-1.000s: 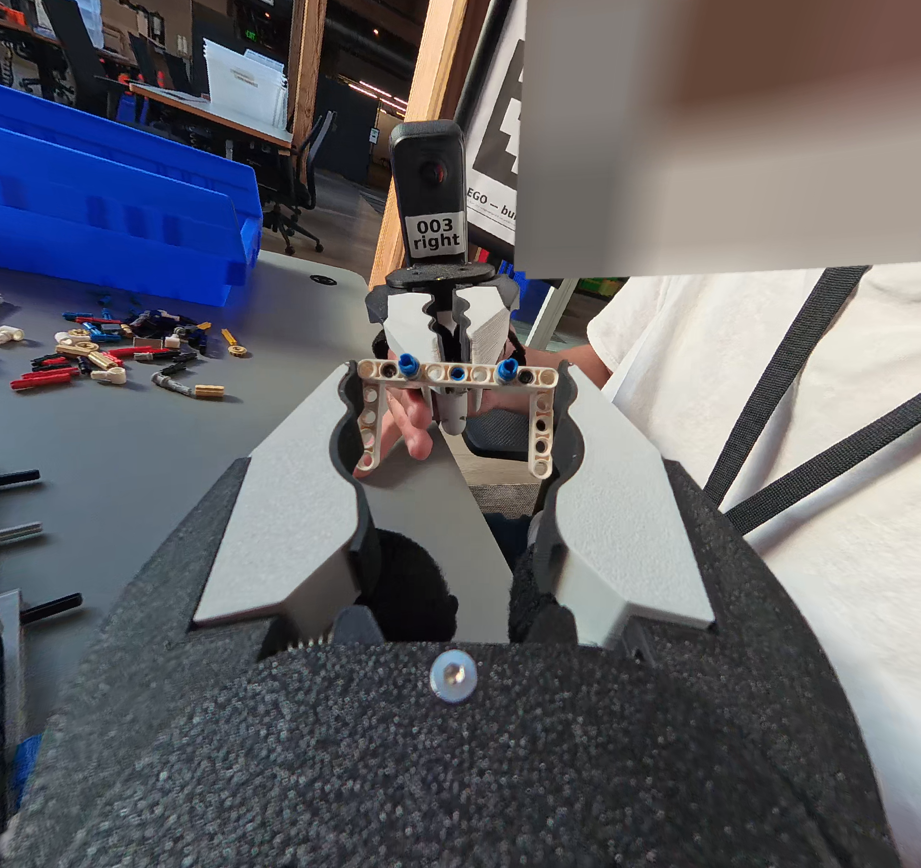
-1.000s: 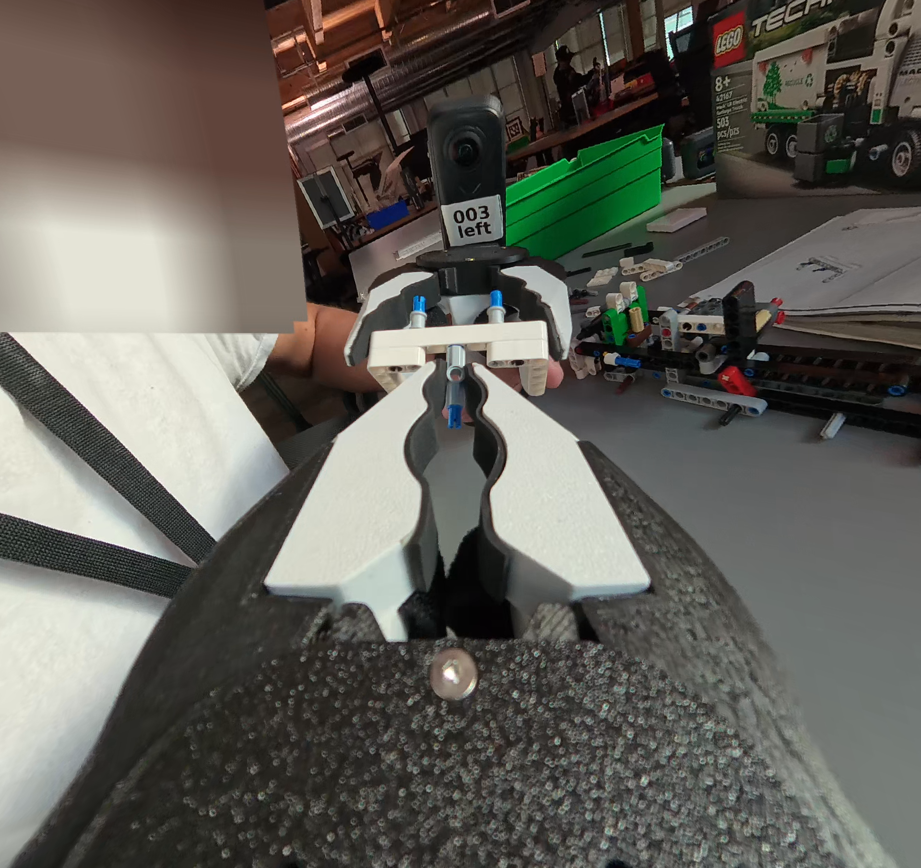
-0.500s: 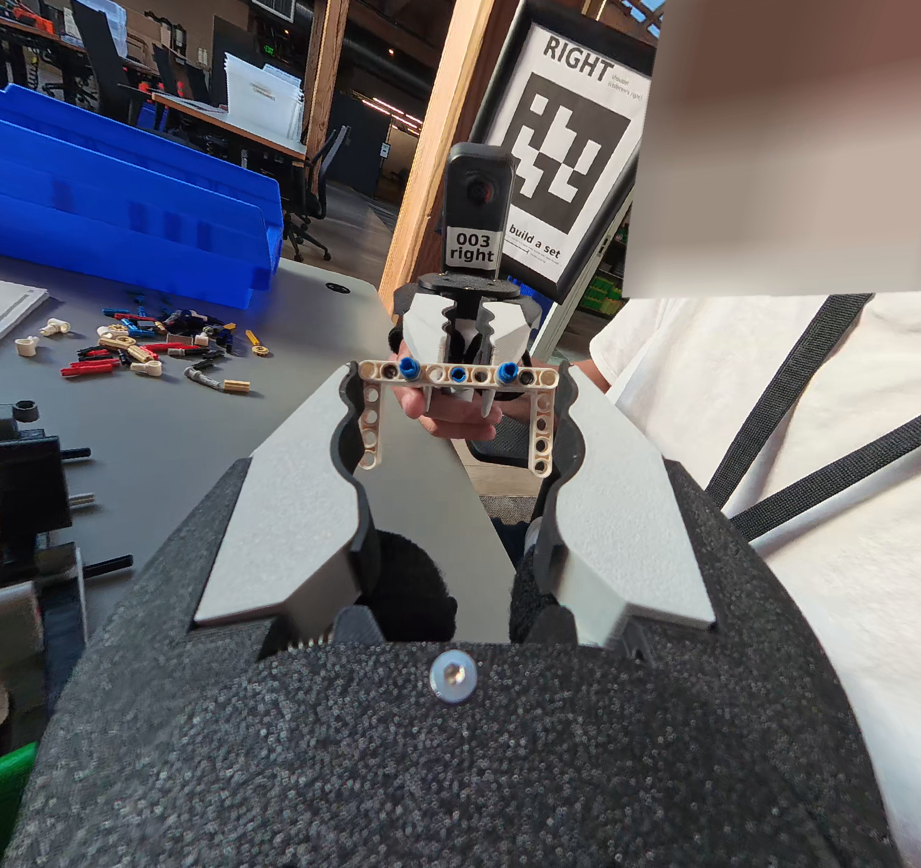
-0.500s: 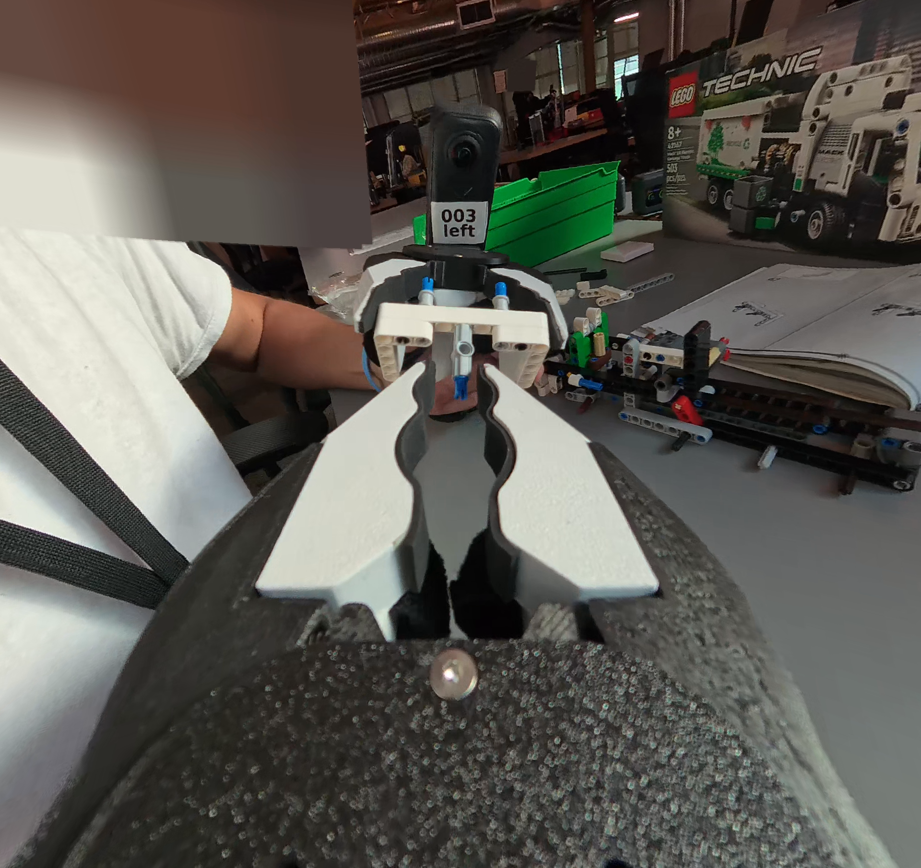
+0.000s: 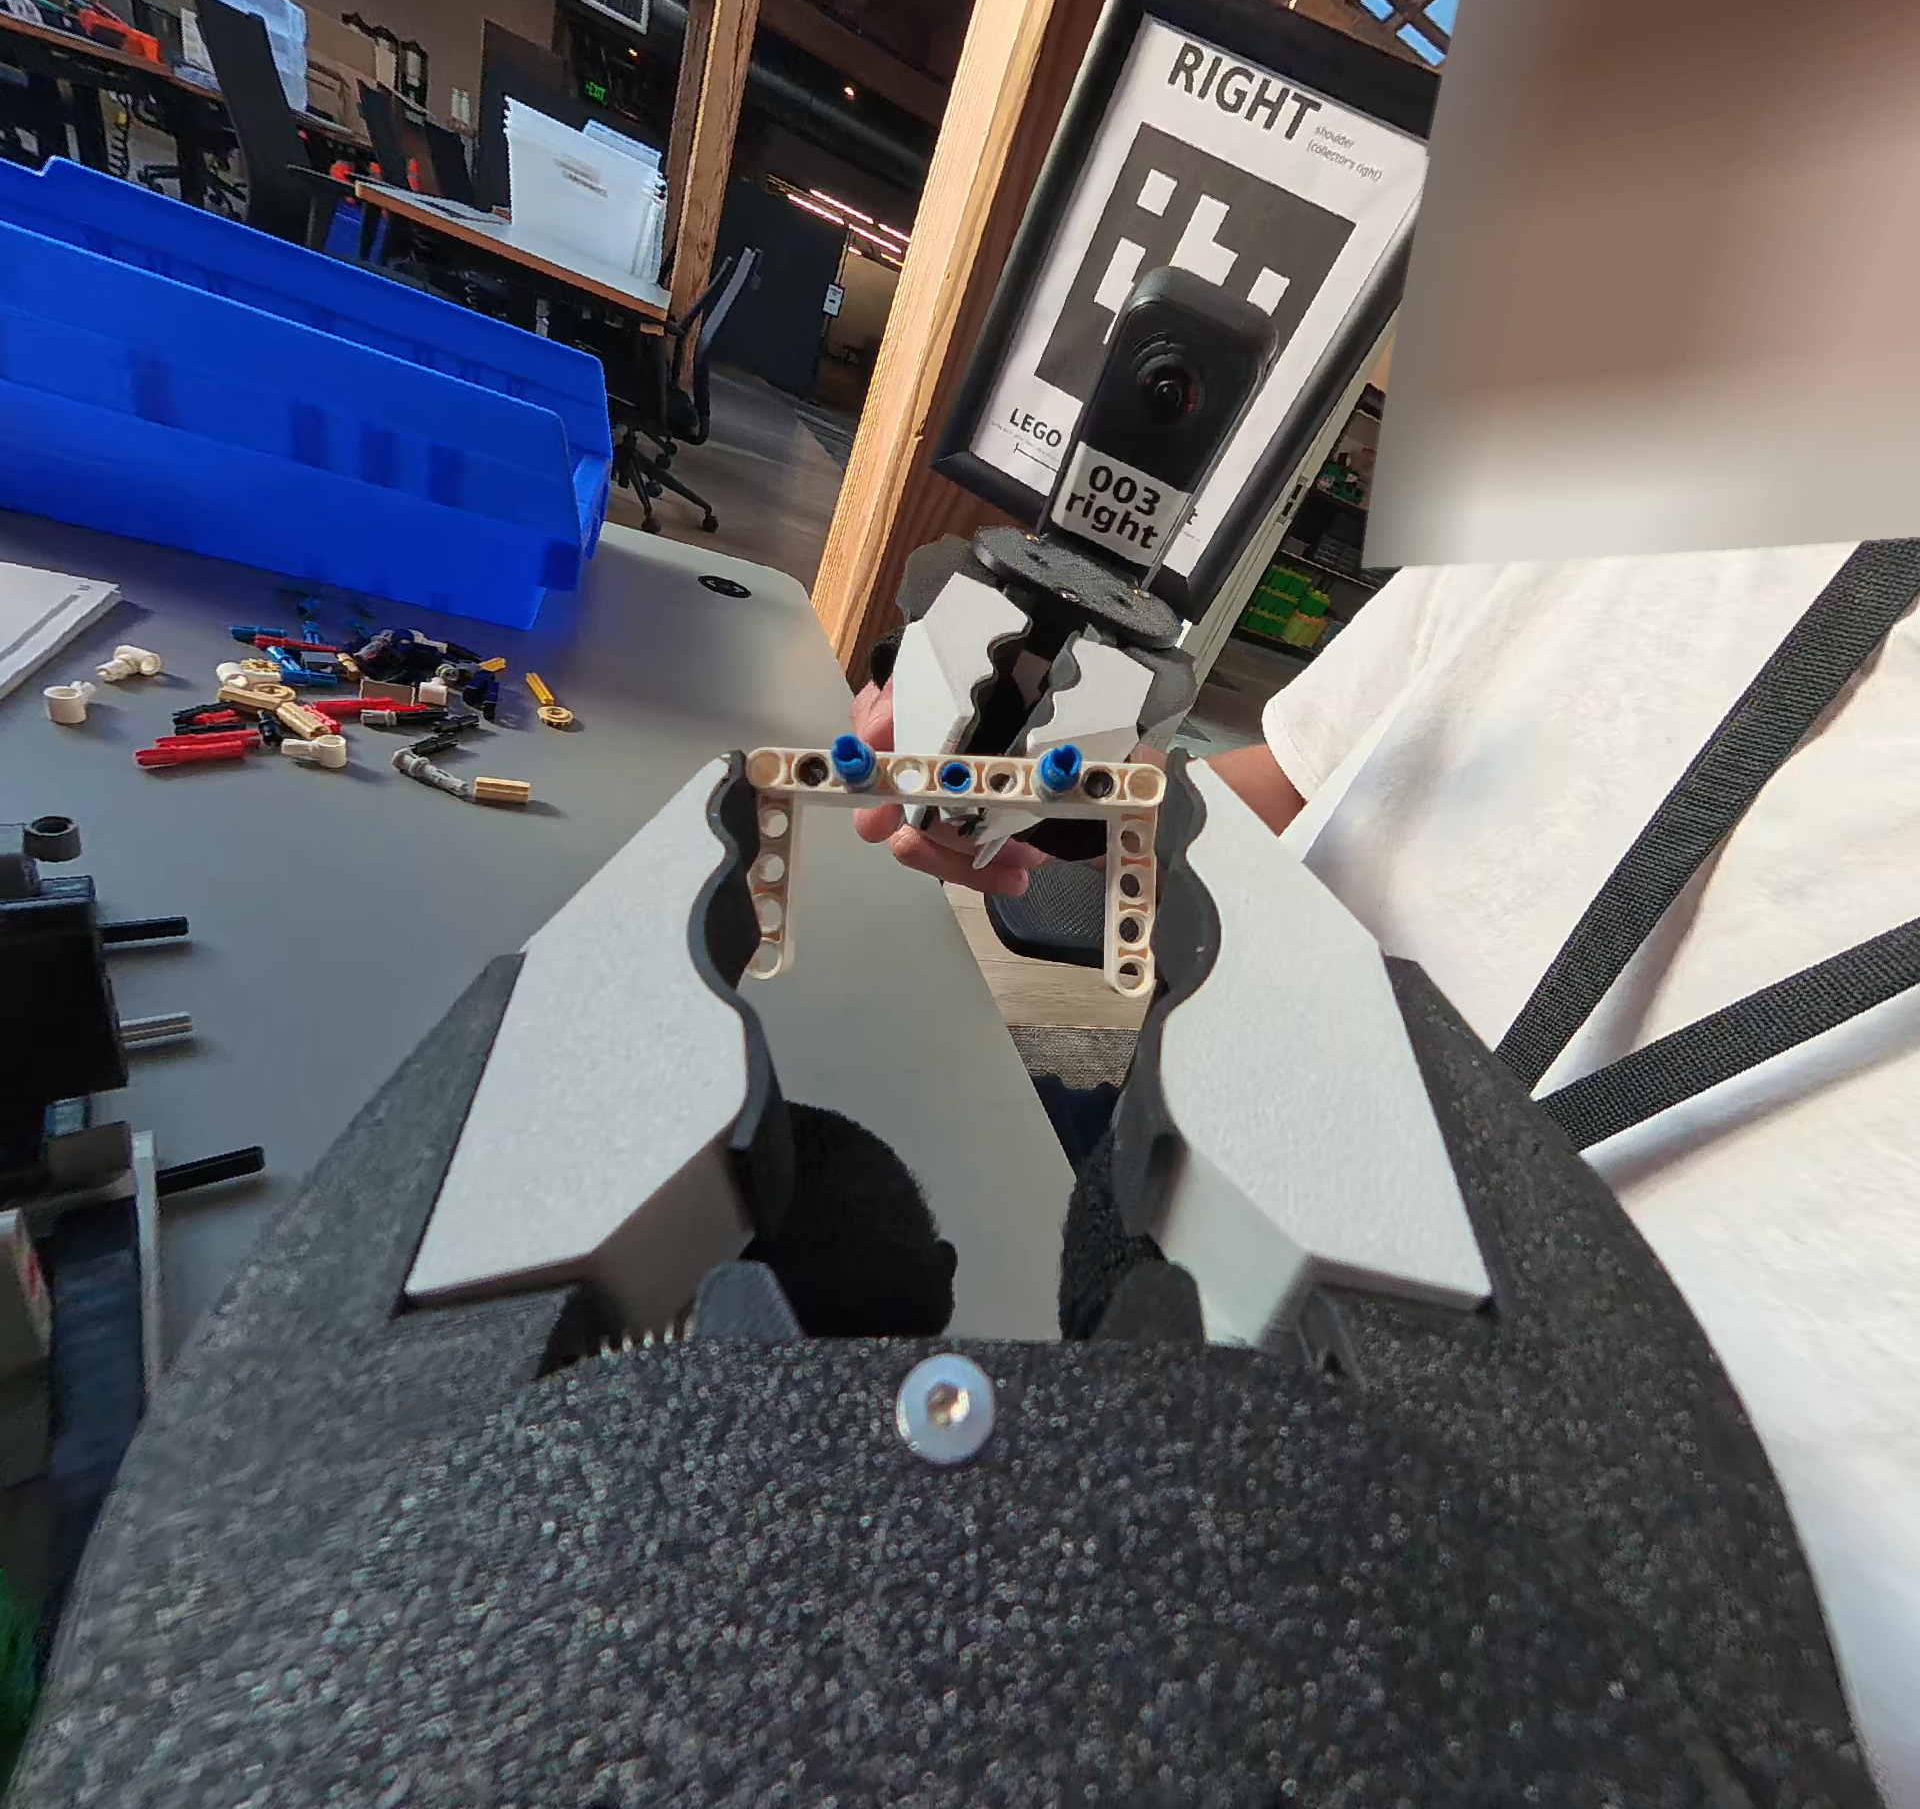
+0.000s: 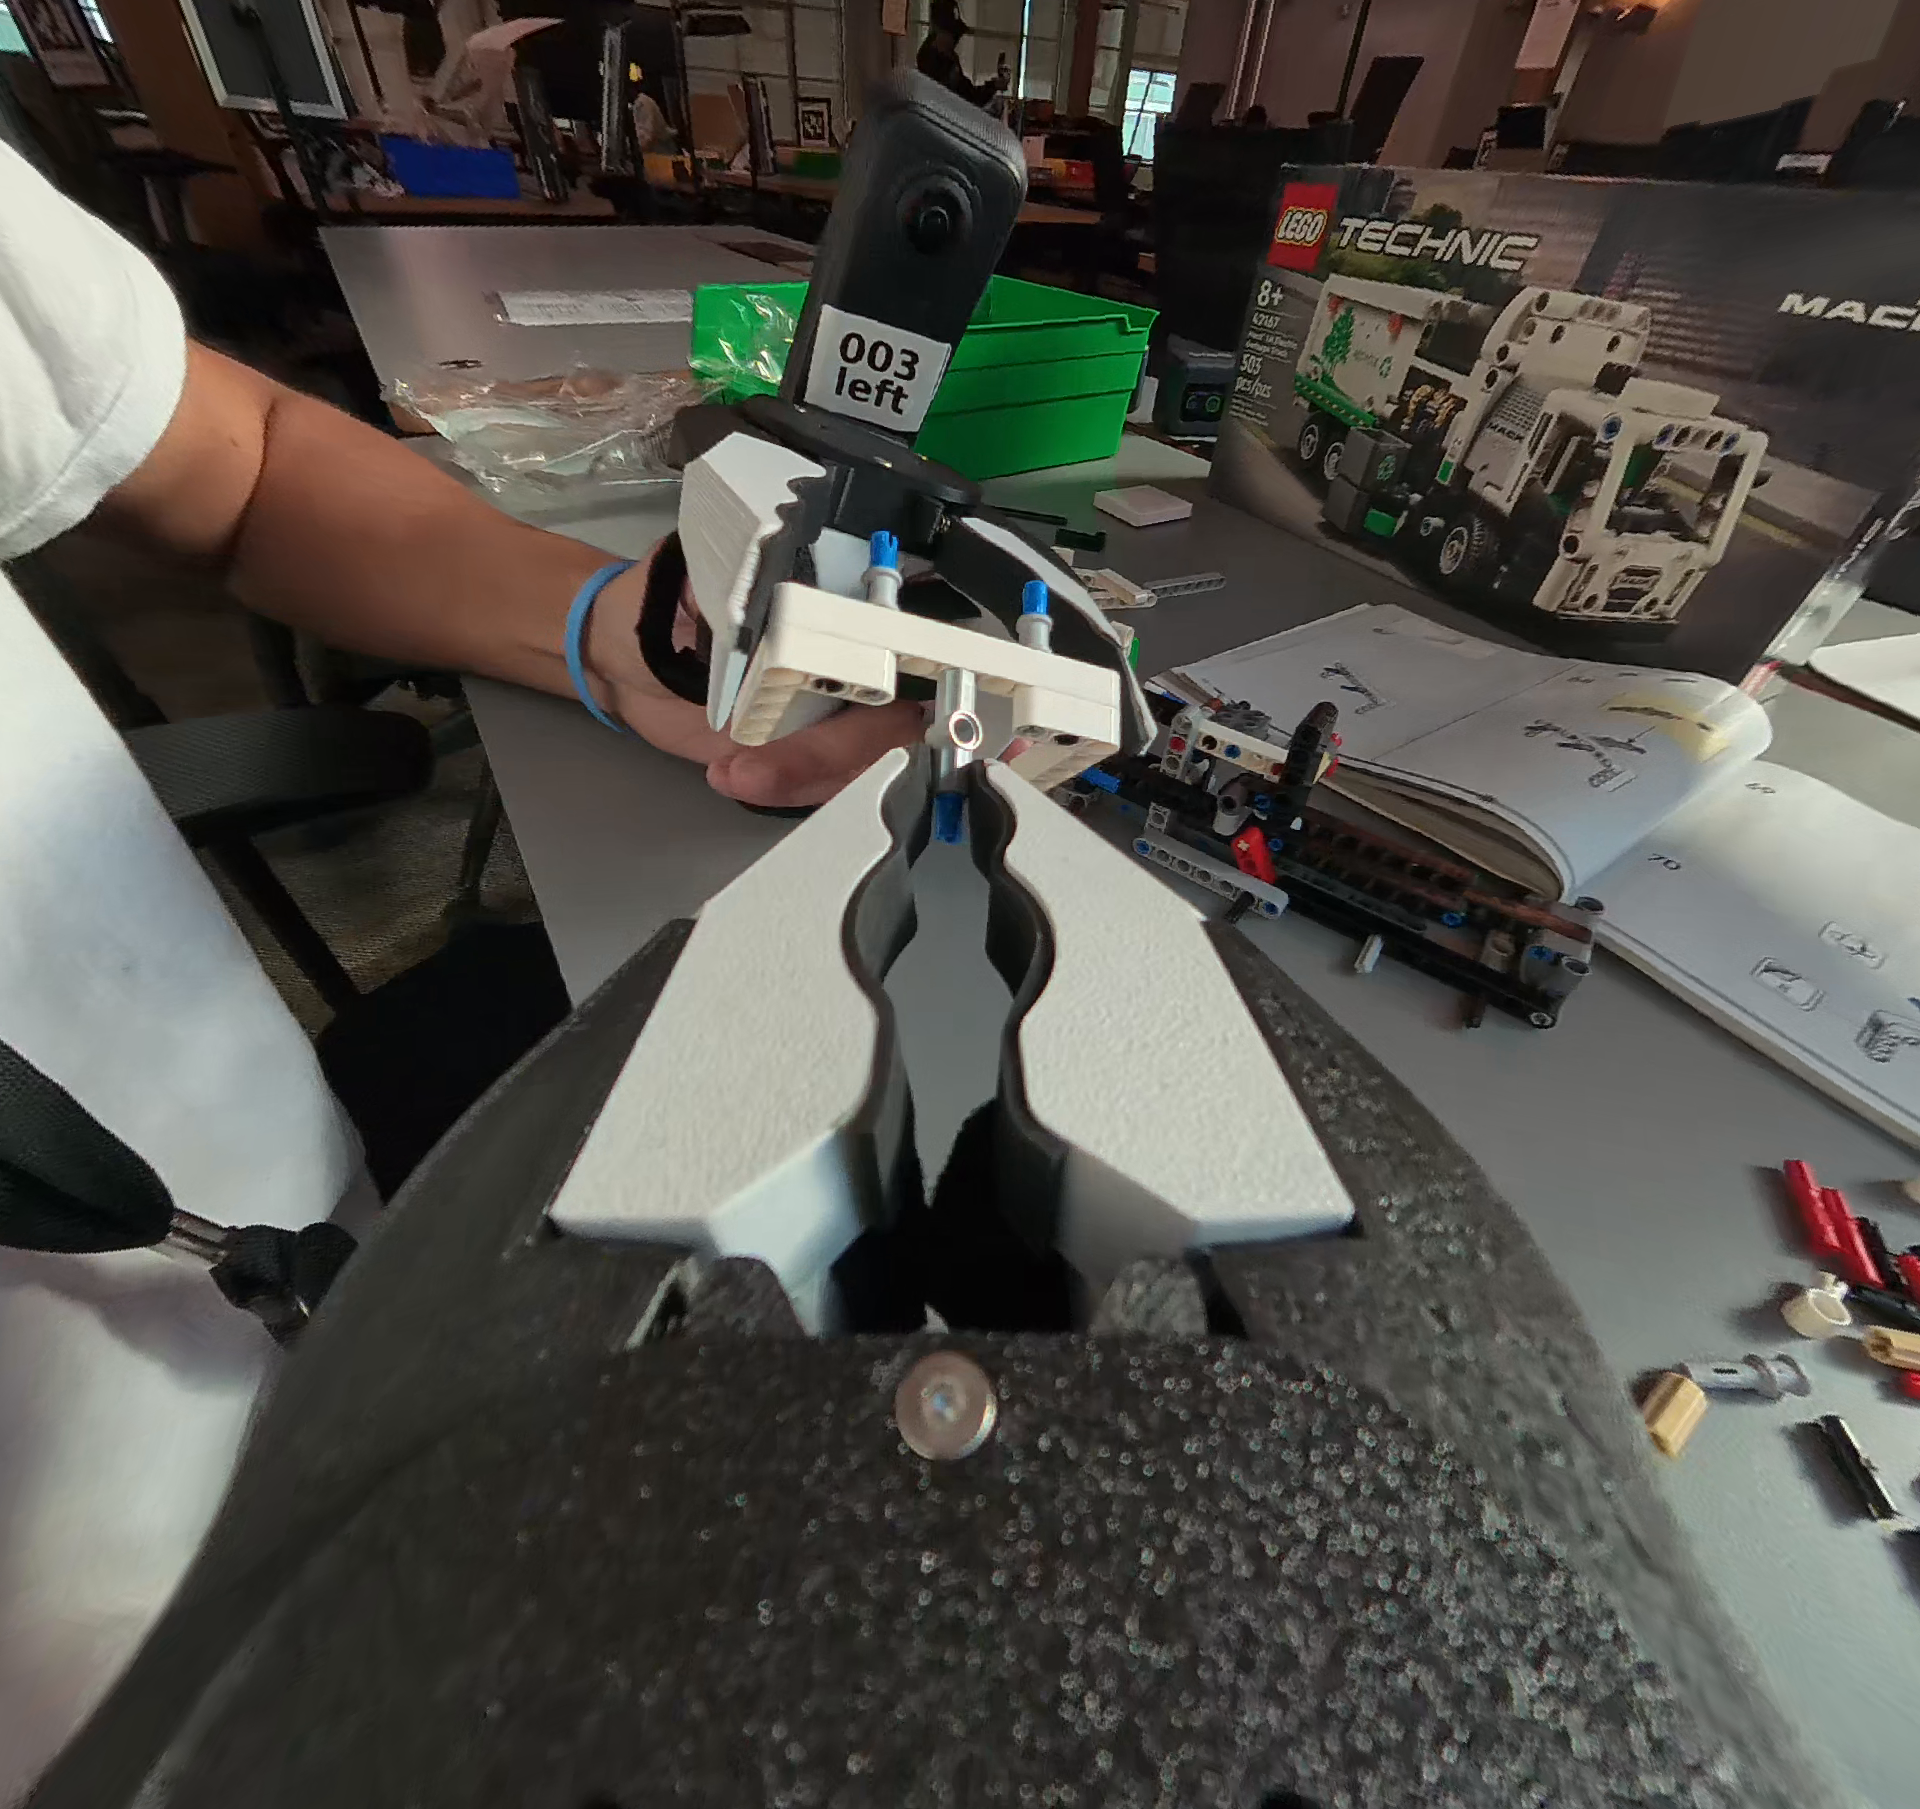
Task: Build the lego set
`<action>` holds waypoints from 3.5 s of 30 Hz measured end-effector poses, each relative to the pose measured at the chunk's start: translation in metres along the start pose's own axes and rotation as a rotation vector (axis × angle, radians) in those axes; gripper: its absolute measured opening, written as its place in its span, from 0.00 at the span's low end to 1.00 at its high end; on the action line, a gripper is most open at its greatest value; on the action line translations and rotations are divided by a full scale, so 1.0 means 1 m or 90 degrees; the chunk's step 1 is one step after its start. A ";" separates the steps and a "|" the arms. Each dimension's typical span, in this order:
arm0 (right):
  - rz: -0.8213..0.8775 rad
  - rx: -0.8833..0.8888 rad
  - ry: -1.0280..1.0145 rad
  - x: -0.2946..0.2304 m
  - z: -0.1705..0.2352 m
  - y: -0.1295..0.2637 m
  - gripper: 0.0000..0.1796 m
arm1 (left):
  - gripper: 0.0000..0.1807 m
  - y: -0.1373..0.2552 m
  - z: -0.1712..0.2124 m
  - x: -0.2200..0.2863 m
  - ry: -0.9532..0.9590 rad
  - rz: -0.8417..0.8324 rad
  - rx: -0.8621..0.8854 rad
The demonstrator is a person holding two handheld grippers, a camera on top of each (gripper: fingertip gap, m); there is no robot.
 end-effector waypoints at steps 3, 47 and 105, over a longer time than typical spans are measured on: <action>0.045 -0.006 0.046 0.004 0.001 0.000 0.03 | 0.42 -0.001 0.000 -0.002 0.005 -0.011 -0.001; 0.034 -0.023 -0.229 0.058 0.017 0.030 0.07 | 0.42 0.033 -0.012 -0.051 -0.032 -0.441 -0.108; 0.434 -0.126 -0.146 0.195 0.054 0.043 0.14 | 0.41 0.030 0.034 -0.051 -0.003 -0.562 -0.225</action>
Point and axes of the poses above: each gripper's, where its closed fingertips meet, y back along the fingers, z out of its underside, x = y × z across the jaws, the point moved 1 cm from there along y, back along the fingers, and after that the axes turned 6 degrees about z, right-handed, at the moved point
